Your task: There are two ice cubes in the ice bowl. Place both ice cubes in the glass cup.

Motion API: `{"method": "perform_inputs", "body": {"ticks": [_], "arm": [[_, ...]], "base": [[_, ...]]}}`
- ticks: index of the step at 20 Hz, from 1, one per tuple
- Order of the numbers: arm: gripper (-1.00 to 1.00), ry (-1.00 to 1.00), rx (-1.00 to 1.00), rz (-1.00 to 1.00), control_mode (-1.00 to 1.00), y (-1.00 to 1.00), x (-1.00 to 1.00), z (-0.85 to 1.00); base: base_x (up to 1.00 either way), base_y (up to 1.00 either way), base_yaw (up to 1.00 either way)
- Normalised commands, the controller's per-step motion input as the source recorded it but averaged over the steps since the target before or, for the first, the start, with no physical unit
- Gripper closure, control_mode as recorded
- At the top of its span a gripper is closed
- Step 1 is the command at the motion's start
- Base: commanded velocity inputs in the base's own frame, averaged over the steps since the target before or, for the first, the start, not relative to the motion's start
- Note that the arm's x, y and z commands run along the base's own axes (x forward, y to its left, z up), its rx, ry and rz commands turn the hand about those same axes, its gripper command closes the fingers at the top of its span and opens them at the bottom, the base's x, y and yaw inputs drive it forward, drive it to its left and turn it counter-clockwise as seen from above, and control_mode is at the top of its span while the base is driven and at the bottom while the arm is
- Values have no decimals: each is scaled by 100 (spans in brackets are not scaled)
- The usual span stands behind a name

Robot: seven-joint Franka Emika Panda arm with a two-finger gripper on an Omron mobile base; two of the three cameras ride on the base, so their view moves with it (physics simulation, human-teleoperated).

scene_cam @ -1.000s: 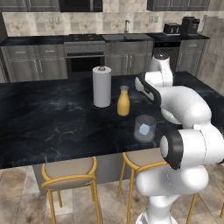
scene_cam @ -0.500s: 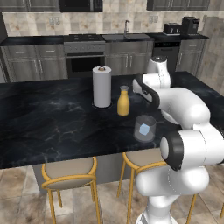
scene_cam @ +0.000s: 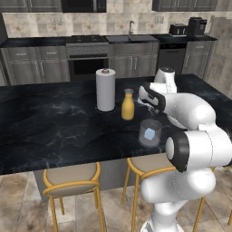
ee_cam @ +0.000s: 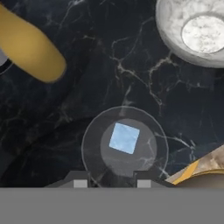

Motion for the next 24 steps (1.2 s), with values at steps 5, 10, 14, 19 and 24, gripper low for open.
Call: {"method": "perform_inputs", "body": {"ticks": [5, 10, 14, 19, 24], "arm": [[100, 2, 6, 0, -100, 0, 0, -26], [100, 1, -1, 0, -100, 0, 0, -15], [100, 0, -6, 2, -100, 0, 0, -17], [100, 0, -8, 2, -100, 0, 0, -11], [100, 0, -8, 1, -100, 0, 0, -9]], "base": [[0, 0, 0], [0, 0, 0], [0, 0, 0], [0, 0, 0], [0, 0, 0]]}}
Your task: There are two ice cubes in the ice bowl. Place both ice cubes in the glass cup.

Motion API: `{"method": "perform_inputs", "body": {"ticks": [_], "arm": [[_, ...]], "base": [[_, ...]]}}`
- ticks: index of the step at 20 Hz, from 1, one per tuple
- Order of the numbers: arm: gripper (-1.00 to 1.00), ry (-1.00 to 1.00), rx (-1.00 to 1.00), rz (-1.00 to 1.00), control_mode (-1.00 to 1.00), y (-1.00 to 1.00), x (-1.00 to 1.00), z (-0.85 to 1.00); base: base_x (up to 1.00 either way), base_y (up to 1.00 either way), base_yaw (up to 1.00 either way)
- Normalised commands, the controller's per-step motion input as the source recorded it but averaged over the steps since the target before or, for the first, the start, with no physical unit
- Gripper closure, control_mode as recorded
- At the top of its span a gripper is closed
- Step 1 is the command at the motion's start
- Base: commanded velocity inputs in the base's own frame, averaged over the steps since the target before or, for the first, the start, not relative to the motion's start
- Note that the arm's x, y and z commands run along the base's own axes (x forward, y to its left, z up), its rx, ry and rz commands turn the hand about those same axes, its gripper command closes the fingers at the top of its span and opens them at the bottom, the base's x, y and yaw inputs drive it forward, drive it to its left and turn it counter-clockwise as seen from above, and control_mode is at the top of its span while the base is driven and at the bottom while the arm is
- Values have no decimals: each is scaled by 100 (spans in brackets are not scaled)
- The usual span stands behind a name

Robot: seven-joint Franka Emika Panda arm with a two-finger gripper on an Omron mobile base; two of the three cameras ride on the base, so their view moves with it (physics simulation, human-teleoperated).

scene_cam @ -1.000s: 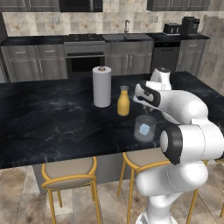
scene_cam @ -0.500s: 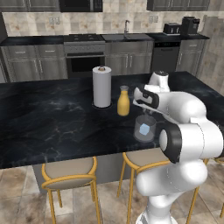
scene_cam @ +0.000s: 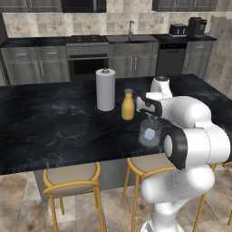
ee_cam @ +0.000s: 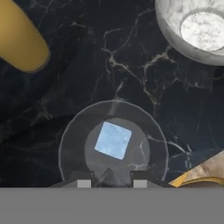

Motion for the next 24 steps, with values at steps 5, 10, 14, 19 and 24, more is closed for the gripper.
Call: {"method": "perform_inputs", "body": {"ticks": [5, 10, 14, 19, 24], "arm": [[100, 0, -3, 0, -100, 0, 0, -10], [100, 0, -2, 0, -100, 0, 0, -11], [100, 0, 0, 0, -100, -1, 4, -3], [100, 0, 0, 0, -100, 0, 9, 0], [100, 0, 0, 0, -100, -2, 11, -1]], "base": [[0, 0, 0], [0, 0, 0], [0, 0, 0], [0, 0, 0], [0, 0, 0]]}}
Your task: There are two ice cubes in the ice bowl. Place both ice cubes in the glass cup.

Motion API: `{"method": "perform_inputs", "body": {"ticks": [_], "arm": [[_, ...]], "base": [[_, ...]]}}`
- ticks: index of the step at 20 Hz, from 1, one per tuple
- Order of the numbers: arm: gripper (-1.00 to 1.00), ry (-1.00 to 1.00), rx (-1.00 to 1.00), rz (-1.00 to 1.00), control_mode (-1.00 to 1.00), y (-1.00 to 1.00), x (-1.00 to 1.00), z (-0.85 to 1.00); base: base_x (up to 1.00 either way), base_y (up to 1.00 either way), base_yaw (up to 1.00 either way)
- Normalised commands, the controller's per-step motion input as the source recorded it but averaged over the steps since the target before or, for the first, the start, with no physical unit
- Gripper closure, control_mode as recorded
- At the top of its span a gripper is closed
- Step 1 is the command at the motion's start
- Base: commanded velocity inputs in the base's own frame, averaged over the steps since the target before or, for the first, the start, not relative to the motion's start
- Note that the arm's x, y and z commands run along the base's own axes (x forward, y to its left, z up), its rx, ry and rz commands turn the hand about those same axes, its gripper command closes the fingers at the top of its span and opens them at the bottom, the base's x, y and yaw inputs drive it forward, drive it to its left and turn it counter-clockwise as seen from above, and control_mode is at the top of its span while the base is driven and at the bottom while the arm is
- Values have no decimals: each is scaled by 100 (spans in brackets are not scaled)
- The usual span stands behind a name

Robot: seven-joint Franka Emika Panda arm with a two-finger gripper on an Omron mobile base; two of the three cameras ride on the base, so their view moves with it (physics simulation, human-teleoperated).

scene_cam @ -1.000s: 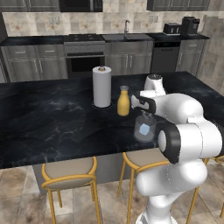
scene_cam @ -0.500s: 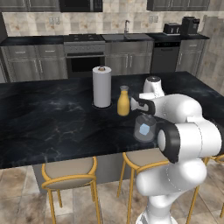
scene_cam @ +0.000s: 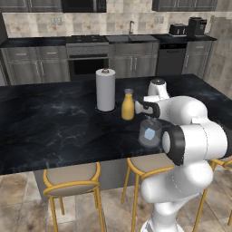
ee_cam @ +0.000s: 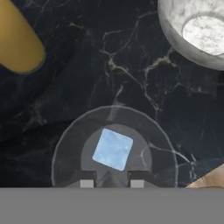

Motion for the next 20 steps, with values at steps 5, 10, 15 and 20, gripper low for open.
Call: {"method": "perform_inputs", "body": {"ticks": [5, 10, 15, 20], "arm": [[-100, 0, 0, 0, -100, 0, 10, -2], [-100, 0, 0, 0, -100, 0, 10, 0], [-100, 0, 0, 0, -100, -7, 2, 0], [-100, -7, 0, 1, -100, -2, -38, 21]], "base": [[0, 0, 0], [0, 0, 0], [0, 0, 0], [0, 0, 0]]}}
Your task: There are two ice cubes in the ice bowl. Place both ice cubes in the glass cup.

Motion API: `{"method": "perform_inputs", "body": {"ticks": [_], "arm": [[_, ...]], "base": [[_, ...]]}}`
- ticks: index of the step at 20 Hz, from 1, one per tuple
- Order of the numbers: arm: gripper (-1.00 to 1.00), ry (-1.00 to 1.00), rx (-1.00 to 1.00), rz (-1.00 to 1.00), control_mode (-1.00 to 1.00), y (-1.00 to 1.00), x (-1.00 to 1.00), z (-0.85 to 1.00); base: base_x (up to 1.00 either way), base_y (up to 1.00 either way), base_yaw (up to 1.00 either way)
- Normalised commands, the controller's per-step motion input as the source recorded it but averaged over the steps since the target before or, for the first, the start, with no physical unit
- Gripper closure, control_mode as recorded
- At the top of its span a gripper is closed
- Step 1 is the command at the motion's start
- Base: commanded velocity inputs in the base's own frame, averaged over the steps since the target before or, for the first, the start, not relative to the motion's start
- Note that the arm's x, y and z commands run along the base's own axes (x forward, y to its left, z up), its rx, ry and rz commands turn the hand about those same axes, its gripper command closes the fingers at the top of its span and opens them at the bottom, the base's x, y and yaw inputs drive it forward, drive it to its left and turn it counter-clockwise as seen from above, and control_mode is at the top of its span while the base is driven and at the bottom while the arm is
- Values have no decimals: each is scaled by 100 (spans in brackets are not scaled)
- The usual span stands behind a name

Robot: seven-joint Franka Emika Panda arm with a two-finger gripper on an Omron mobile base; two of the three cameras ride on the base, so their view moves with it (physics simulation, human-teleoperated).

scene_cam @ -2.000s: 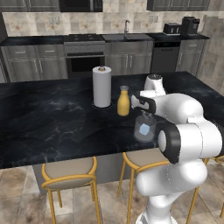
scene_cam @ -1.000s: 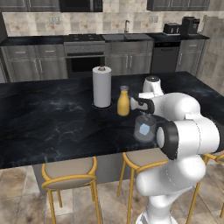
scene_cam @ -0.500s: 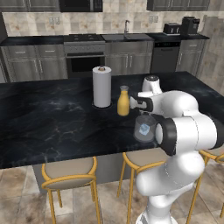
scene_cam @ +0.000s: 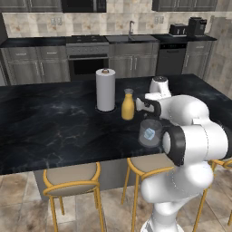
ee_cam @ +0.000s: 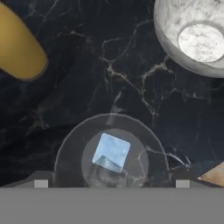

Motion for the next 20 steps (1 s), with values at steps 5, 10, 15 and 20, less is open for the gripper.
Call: {"method": "perform_inputs", "body": {"ticks": [5, 10, 15, 20], "arm": [[-100, -13, 0, 7, -100, 9, -100, 2], [-100, -13, -6, 7, -100, 37, -100, 0], [-100, -27, -16, 7, -100, 42, -100, 1], [-100, -72, -42, 9, -100, 36, -100, 16]], "base": [[0, 0, 0], [0, 0, 0], [0, 0, 0], [0, 0, 0]]}}
